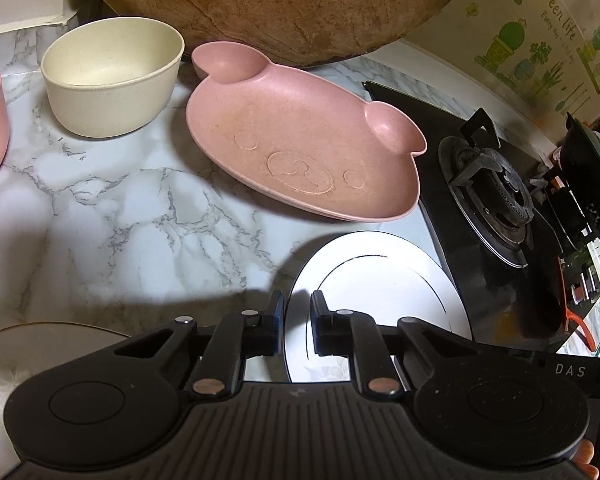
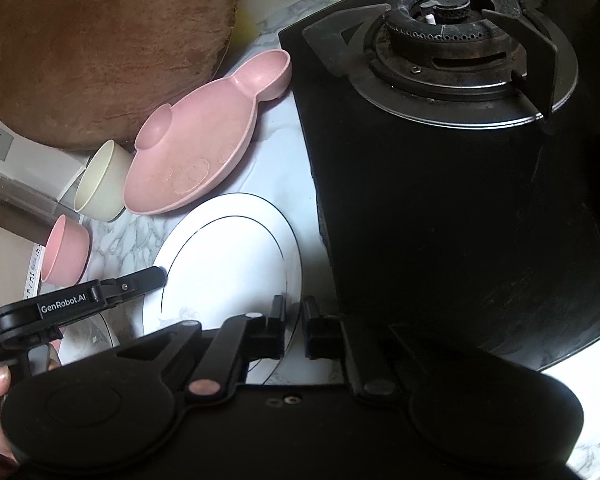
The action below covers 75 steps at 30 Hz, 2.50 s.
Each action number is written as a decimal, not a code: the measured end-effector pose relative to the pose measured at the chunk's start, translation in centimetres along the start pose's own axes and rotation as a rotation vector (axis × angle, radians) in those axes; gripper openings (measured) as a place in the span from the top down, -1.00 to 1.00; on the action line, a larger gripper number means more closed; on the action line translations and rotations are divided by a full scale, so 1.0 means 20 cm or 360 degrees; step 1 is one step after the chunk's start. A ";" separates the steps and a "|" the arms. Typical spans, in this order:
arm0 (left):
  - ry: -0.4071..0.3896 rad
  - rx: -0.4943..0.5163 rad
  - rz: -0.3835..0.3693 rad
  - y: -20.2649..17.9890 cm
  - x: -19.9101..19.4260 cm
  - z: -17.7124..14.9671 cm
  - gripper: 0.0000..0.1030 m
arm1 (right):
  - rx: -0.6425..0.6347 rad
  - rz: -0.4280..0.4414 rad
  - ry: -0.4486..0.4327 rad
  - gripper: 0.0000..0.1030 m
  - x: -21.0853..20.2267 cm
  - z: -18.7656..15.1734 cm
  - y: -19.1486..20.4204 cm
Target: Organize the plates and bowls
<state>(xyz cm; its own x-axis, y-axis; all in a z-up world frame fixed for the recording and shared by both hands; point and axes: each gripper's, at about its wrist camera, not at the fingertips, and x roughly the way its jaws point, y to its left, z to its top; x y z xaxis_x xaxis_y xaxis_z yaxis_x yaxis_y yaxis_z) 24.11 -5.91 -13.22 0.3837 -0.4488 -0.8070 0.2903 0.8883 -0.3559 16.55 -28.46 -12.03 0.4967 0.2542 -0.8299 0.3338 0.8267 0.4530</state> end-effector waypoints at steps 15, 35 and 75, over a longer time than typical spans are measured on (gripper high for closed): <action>-0.0007 -0.0043 -0.0028 0.04 -0.02 -0.02 0.86 | 0.0001 -0.0001 -0.0018 0.84 -0.01 0.00 0.01; -0.0117 -0.0015 -0.0037 -0.01 -0.31 -0.01 0.86 | -0.0109 0.0063 -0.0070 0.85 -0.21 0.00 0.17; -0.0180 -0.0364 0.0088 0.65 -0.62 -0.56 0.86 | -0.0513 0.0182 0.0172 0.90 0.05 -0.30 0.71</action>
<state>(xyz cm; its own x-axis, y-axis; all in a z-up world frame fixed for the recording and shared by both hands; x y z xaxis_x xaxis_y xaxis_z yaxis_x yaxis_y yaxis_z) 13.30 12.24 -13.12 0.4926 -0.3959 -0.7750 0.0654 0.9049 -0.4207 16.96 -13.57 -8.35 0.4227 0.3919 -0.8172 0.0023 0.9012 0.4334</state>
